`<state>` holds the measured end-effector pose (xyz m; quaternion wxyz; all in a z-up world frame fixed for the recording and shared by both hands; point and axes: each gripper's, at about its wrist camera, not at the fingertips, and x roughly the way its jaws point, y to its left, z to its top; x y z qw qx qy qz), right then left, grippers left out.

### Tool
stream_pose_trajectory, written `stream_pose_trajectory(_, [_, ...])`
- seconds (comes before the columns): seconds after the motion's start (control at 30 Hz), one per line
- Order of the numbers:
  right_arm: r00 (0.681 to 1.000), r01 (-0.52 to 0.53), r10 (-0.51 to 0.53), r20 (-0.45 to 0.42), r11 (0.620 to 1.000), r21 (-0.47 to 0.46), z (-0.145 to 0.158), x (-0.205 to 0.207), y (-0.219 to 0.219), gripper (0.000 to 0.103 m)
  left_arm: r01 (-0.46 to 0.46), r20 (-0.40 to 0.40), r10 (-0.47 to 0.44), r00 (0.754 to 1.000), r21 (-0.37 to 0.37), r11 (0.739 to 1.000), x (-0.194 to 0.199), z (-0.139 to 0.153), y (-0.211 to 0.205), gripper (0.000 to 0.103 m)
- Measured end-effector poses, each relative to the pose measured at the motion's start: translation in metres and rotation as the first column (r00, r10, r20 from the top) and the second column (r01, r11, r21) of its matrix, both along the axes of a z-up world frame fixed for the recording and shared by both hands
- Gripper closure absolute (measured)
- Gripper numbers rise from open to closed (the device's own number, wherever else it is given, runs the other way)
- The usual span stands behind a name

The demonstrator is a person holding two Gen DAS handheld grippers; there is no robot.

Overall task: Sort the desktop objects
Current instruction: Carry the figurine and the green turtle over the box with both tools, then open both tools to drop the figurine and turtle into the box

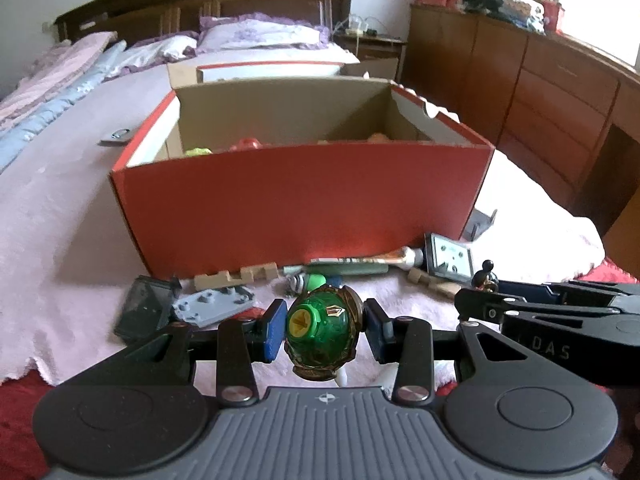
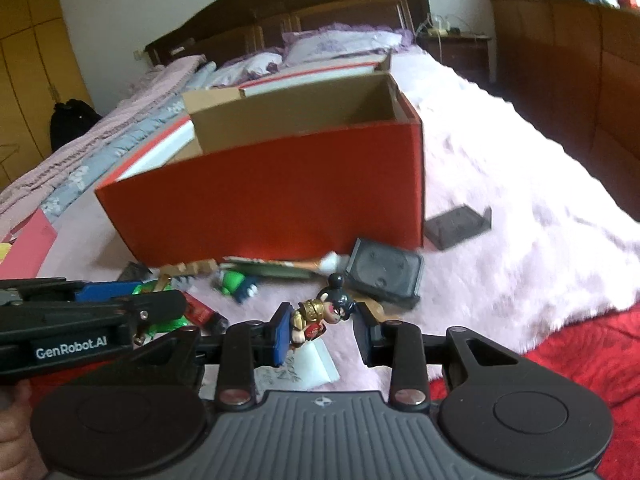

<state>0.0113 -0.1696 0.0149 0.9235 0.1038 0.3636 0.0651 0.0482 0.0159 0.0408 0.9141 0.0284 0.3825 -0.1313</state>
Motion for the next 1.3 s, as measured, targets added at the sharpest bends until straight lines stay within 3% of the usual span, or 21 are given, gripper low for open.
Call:
stream_pose_trajectory(0.43, [0.995,-0.051,0.048,0.082,0.998,0.026,0.051,0.008,0.008,0.068,-0.028,0.116,0.026,0.993,0.017,0.999,0.010,0.049,0.010,0.061])
stream_pose_trajectory(0.67, [0.982,-0.075,0.073,0.174,0.997,0.008,0.095,0.041,0.011,0.068,-0.011,0.205,0.011,0.979,0.002,1.000,0.045,0.087,0.008,0.061])
stream_pose_trajectory(0.77, [0.978,-0.071,0.072,0.196,0.997,-0.011,0.107,0.067,0.014,0.068,-0.013,0.200,0.008,0.980,0.020,1.000,0.073,0.089,0.002,0.061])
stream_pose_trajectory(1.03, [0.991,-0.055,0.061,0.118,0.997,-0.059,0.096,0.128,0.022,0.067,-0.044,0.071,0.038,0.997,0.077,0.996,0.134,0.059,-0.004,0.059])
stream_pose_trajectory(1.1, [0.991,-0.059,0.067,0.112,0.995,-0.078,0.090,0.132,0.025,0.067,-0.052,0.080,0.044,0.996,0.090,0.995,0.133,0.054,-0.003,0.058])
stream_pose_trajectory(1.2, [0.992,-0.060,0.068,0.107,0.995,-0.077,0.081,0.135,0.030,0.066,-0.054,0.098,0.044,0.994,0.099,0.994,0.128,0.053,-0.003,0.047])
stream_pose_trajectory(1.3, [0.993,-0.053,0.059,0.103,0.997,-0.062,0.076,0.135,0.031,0.066,-0.071,0.117,0.060,0.991,0.089,0.994,0.121,0.061,0.002,0.043])
